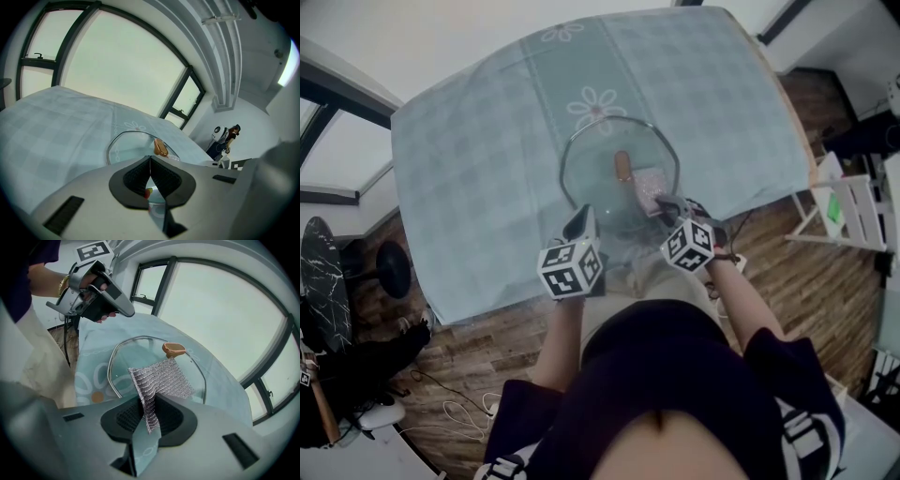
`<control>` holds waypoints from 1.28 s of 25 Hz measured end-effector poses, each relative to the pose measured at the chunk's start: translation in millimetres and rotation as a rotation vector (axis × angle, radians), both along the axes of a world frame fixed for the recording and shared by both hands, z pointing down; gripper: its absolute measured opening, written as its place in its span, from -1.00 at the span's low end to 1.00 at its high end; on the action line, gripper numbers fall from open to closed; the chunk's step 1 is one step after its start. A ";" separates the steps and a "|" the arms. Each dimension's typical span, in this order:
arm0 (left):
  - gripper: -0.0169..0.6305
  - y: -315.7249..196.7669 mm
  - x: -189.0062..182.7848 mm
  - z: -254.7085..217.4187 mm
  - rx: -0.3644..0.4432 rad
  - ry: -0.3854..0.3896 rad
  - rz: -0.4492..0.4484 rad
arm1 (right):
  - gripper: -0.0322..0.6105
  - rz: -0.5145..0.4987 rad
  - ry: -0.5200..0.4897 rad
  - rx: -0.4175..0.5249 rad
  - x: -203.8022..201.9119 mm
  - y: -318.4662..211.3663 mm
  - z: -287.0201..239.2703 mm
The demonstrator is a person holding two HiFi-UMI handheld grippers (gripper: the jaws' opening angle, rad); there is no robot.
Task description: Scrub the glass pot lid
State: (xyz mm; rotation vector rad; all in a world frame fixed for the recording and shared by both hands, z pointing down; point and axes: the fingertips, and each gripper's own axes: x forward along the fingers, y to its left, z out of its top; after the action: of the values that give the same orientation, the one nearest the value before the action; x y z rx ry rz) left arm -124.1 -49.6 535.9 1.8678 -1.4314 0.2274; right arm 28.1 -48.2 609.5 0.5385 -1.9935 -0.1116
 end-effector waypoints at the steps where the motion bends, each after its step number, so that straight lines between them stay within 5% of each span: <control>1: -0.94 1.9 0.0 0.0 0.000 0.000 0.005 | -0.66 0.000 -0.001 -0.003 -1.0 3.3 0.2; 23: -0.94 43.9 -16.7 2.3 -0.007 0.003 0.010 | -0.66 -0.082 -0.004 -0.049 -40.4 60.4 5.4; 32: -0.94 50.2 -33.6 -2.1 -0.002 -0.001 -0.033 | -0.66 -0.078 -0.088 -0.012 -52.2 56.5 -23.7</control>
State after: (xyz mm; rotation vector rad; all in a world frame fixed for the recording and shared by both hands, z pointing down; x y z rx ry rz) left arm -157.7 0.6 533.8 1.8413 -1.4607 0.2139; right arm -24.1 8.3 585.9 0.4648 -2.1000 -0.1262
